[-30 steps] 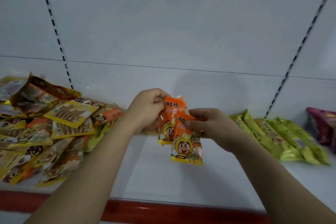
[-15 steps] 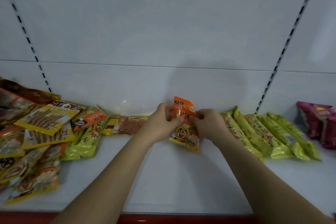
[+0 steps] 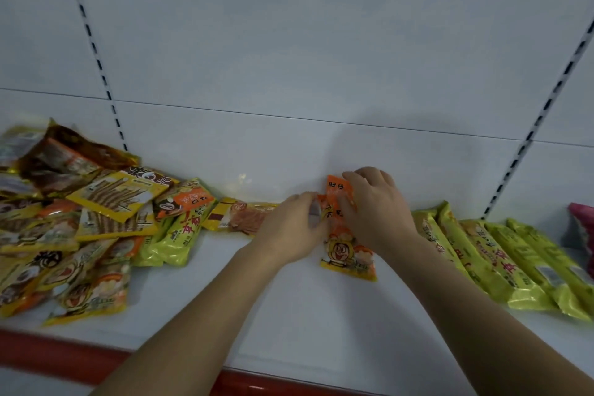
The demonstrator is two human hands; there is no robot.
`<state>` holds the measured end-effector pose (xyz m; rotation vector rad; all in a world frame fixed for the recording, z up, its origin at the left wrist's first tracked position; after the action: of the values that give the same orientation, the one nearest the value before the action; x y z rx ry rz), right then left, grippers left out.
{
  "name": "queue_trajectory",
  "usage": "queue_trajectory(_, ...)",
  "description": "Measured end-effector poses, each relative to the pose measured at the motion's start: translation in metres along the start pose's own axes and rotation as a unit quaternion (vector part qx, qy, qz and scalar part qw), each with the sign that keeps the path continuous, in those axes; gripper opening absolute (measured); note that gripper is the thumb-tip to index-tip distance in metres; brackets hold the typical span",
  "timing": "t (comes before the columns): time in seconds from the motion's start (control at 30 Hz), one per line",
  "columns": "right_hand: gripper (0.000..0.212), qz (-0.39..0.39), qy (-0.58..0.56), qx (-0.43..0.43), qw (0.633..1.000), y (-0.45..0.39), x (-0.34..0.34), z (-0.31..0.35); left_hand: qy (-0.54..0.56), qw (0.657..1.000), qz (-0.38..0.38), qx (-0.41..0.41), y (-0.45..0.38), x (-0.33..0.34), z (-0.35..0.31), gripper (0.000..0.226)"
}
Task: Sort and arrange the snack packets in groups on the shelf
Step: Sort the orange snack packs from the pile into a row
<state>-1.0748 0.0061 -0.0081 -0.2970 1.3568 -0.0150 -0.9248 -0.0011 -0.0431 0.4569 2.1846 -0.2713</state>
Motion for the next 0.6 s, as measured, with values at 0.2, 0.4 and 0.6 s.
queue_trajectory(0.2,0.040,-0.028,0.007,-0.151,0.988,-0.010,0.018,0.062,-0.117,0.981,-0.141,-0.062,0.052,-0.052,0.034,0.038)
queue_trajectory(0.4,0.041,0.054,0.012,-0.235,0.970,-0.011,0.052,0.144,-0.222,0.958,-0.149,-0.103,0.102,-0.102,0.074,0.026)
queue_trajectory(0.6,0.048,0.104,0.014,-0.159,0.982,-0.010,0.067,0.202,-0.269,0.948,-0.085,-0.145,0.135,-0.149,0.123,0.017)
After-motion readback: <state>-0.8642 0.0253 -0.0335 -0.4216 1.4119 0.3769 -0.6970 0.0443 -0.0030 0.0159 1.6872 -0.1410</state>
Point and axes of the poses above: each hand's wrist, its own y-axis away from the middle knuckle, its own x-axis out of the palm, z = x × y, the point moved 5 cm from there along -y, towards the middle knuckle, and after that the axes turned 15 degrees about z, right-handed, at the moved point
